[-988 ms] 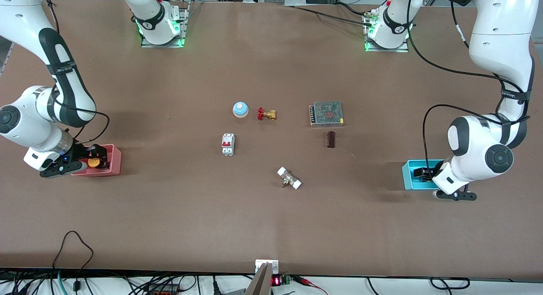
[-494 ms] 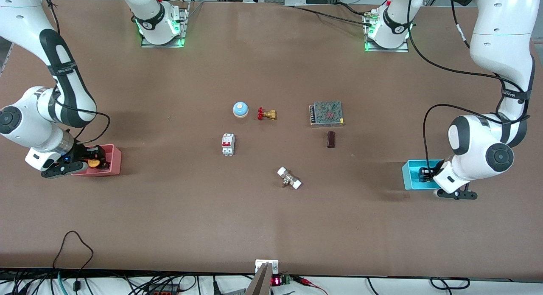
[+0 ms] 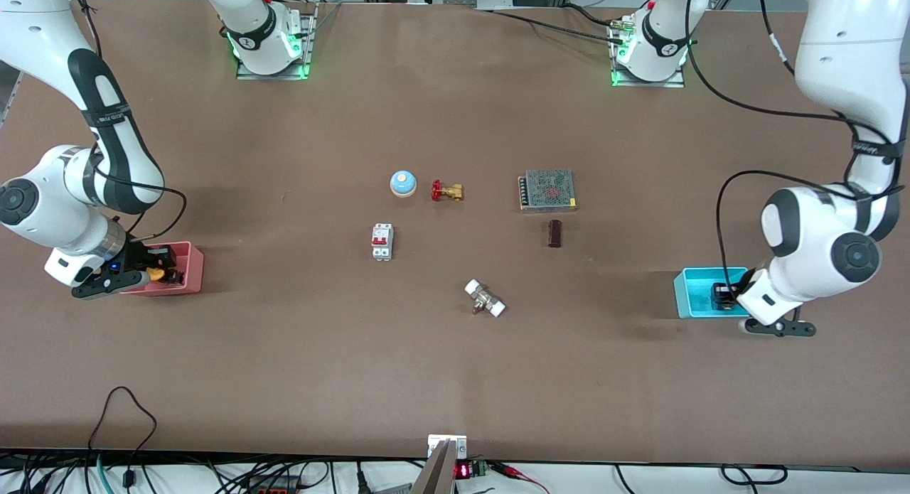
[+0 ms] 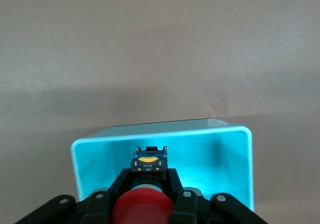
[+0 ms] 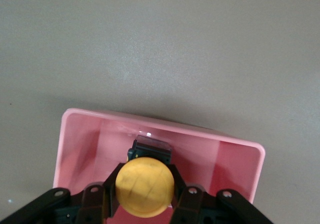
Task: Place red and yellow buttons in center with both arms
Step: 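Close the right gripper on the yellow button while the left gripper grasps the red, then lift the yellow button with the right gripper while the left gripper lifts the red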
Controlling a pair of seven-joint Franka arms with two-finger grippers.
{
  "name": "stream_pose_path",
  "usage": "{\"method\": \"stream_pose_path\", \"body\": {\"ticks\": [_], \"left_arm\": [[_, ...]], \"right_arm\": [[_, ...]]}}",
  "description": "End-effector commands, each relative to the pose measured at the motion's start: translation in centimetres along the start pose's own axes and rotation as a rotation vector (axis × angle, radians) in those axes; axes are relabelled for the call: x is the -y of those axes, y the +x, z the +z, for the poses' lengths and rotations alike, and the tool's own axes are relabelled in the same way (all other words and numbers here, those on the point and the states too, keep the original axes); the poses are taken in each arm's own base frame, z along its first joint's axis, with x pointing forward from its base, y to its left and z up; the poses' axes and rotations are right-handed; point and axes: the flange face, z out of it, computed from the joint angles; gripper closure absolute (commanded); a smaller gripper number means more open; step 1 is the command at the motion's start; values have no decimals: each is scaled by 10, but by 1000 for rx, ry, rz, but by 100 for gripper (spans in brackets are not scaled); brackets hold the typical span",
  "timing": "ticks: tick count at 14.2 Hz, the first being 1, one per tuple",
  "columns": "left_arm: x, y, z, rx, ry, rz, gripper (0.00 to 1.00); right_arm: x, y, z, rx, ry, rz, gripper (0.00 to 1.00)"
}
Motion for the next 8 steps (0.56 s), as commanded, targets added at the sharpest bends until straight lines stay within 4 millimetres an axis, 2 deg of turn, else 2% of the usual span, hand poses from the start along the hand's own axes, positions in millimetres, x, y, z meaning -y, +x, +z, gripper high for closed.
{"method": "stream_pose_path", "body": {"ticks": [1,4,5,7,8], "left_arm": [[-5,-11,-54,18,2,17,74],[-16,-9,-83,41,-7,23,74],[-27,-5,-92,50,-15,13,74],[-71,0,-103,63,-16,-39,73],[-94,0,-103,65,-12,-76,74]], "right_arm": [[-1,3,-14,-19,1,-6,86],[5,-2,-71,50,27,-14,86],[12,-4,-94,68,36,-13,86],[37,-1,-127,99,54,-14,86],[59,4,-142,112,56,13,86]]}}
